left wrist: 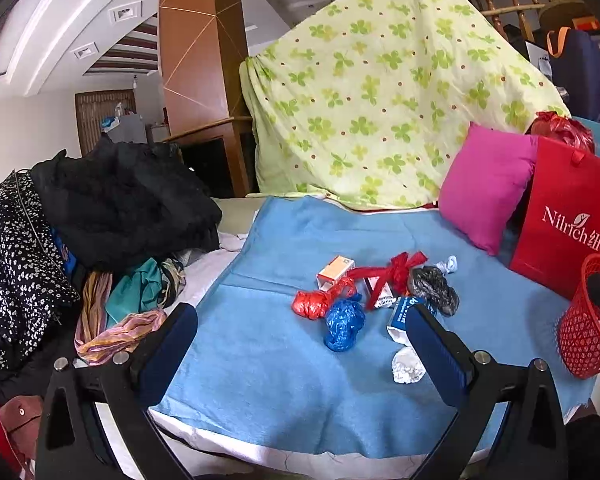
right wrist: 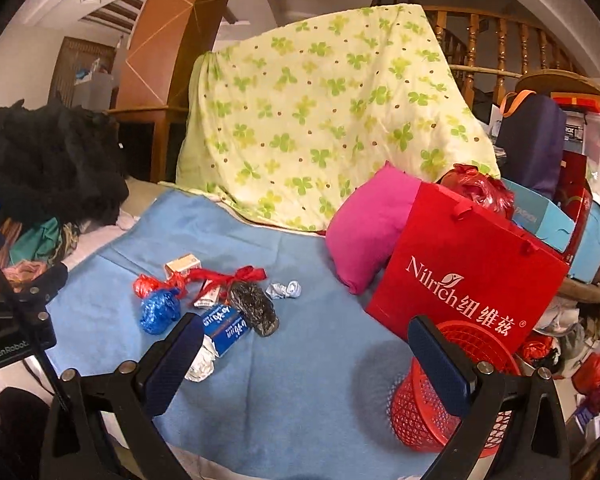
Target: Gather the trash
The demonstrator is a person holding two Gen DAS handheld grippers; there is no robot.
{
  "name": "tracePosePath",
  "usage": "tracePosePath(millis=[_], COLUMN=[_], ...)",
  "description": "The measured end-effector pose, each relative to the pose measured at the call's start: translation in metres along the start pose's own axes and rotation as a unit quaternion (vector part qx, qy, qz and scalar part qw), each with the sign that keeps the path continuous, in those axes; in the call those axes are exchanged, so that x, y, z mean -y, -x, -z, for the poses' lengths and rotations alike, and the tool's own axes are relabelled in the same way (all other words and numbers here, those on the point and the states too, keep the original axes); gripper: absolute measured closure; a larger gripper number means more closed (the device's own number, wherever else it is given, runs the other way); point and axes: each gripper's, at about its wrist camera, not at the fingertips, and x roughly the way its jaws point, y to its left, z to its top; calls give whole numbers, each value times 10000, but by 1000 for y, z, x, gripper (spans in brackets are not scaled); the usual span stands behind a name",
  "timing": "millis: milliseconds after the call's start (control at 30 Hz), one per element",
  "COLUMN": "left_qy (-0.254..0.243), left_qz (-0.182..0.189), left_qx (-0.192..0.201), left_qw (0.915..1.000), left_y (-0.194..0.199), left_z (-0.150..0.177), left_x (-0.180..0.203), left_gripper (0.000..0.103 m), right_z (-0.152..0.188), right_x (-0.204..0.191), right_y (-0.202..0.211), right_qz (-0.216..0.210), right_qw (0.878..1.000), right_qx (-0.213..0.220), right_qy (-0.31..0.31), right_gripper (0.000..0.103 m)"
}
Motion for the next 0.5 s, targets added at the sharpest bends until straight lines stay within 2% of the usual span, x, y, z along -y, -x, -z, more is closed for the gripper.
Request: tracePosePath(millis=[267, 500], left_qy=[4, -22], left_qz=[-45, 16], left_qx=[19, -113], left_qw=[10000, 9999], left_y=[1, -9], left_z=[2, 7], left_x=[-3, -3], left_gripper=[0, 0], right_z=[-1, 0], right_x=[-1, -3], right_y=[3, 1], right_qz=[12, 21], right_qw=[10000, 10000], right_qx=[42, 37], right_qy=[-59, -87], right_gripper=[0, 0])
